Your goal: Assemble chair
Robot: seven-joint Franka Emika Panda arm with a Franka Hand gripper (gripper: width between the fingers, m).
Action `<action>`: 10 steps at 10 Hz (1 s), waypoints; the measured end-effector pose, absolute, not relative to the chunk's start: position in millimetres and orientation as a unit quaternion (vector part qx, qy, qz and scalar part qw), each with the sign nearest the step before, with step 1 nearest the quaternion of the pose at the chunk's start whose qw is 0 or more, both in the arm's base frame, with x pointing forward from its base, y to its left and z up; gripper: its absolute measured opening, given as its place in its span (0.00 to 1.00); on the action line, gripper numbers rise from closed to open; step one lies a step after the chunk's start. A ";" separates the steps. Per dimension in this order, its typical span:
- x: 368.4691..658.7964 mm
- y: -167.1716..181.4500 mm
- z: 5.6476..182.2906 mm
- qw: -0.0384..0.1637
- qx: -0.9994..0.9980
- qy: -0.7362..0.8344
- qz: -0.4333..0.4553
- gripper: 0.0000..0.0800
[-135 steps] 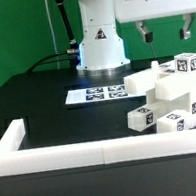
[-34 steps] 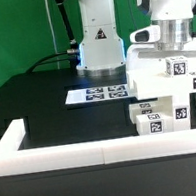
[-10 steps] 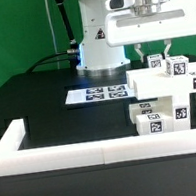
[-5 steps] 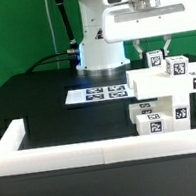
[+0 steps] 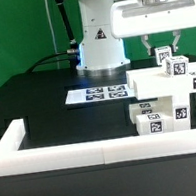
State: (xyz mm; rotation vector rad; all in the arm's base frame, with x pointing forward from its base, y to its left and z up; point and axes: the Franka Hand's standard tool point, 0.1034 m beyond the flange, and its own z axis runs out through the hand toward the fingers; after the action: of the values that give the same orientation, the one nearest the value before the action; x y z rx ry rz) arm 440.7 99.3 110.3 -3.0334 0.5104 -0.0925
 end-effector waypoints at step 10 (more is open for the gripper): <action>459.7 90.3 130.8 0.021 -0.997 0.059 -0.053 0.36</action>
Offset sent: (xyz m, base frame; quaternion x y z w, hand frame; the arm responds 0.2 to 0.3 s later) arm 0.0098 -0.0134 0.0354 -0.0146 0.0116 -0.0660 0.9976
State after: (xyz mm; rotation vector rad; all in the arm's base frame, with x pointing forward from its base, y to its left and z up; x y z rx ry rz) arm 459.7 90.3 130.8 -3.0908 0.1817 -0.1639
